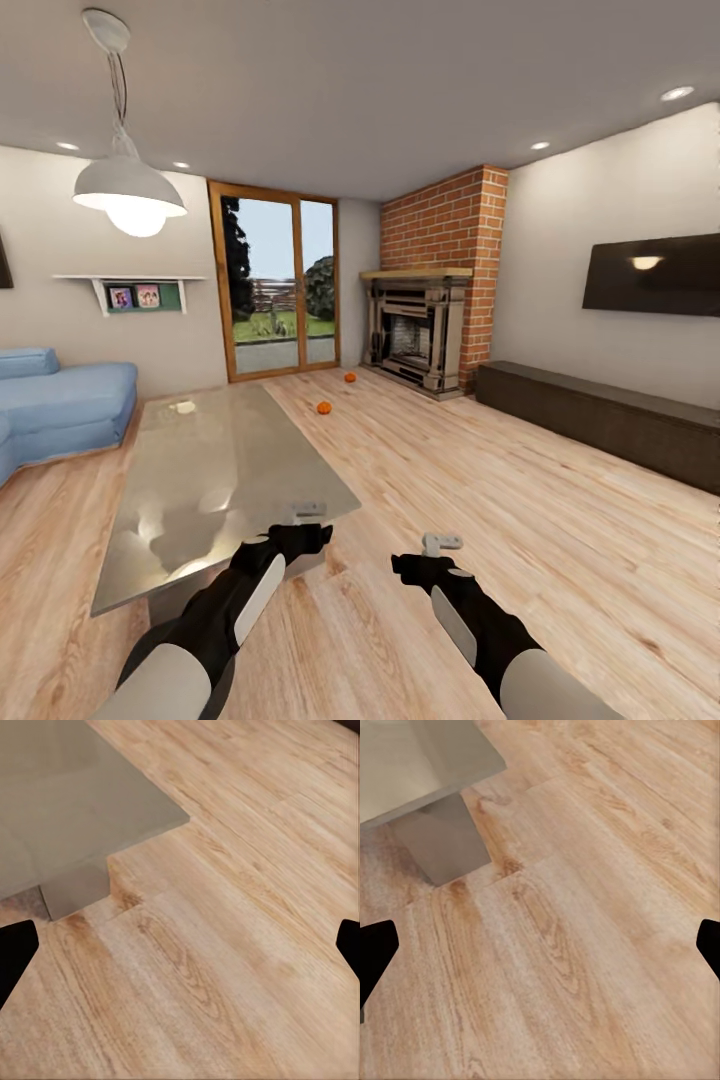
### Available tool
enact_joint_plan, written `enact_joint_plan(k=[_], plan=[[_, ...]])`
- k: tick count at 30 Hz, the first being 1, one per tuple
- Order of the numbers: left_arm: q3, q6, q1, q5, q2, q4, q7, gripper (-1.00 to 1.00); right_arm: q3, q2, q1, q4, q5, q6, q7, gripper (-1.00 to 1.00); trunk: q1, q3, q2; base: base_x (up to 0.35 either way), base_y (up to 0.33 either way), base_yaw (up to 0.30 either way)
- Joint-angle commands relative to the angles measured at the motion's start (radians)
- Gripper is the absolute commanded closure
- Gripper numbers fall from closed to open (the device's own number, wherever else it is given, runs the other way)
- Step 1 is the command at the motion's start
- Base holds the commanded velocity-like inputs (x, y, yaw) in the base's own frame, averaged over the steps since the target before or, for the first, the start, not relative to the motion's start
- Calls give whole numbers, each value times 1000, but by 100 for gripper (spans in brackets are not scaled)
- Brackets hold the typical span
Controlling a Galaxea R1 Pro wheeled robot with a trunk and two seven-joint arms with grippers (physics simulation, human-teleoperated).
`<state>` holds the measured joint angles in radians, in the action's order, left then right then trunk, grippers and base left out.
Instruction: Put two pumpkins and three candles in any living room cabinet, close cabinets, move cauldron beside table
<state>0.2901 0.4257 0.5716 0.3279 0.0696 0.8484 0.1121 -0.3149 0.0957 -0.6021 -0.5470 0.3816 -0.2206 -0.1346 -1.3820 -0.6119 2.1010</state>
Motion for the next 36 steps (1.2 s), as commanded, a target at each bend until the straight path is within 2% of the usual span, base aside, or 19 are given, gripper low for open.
enact_joint_plan(k=[1, 12, 18, 26, 30, 36], plan=[[3, 4, 1, 11, -1, 2, 9, -100, -7, -1, -1, -2, 10, -3, -10, -100, 0, -1, 1, 0, 0, -25], [4, 4, 1, 9, -1, -3, 10, -100, -5, -1, -1, -3, 12, -4, -11, -100, 0, -1, 1, 6, -2, -6], [4, 4, 1, 9, -1, -3, 11, -100, 17, -2, -1, -3, 13, -3, -10, -100, 0, 0, 1, 66, -68, -40], [4, 4, 1, 11, -1, -3, 8, -100, 46, -7, -1, -1, 14, -3, -8, -100, 0, 8, 1, 21, -61, -215], [4, 4, 1, 11, -1, -4, 3, -100, 86, -23, -1, 0, 14, -5, -8, -100, 8, 18, -13, 2, -10, -242], [9, 6, 1, 6, 2, -7, 10, -100, 113, -45, 19, 25, 16, -5, -7, -100, 31, 41, -55, 0, -2, -260]])
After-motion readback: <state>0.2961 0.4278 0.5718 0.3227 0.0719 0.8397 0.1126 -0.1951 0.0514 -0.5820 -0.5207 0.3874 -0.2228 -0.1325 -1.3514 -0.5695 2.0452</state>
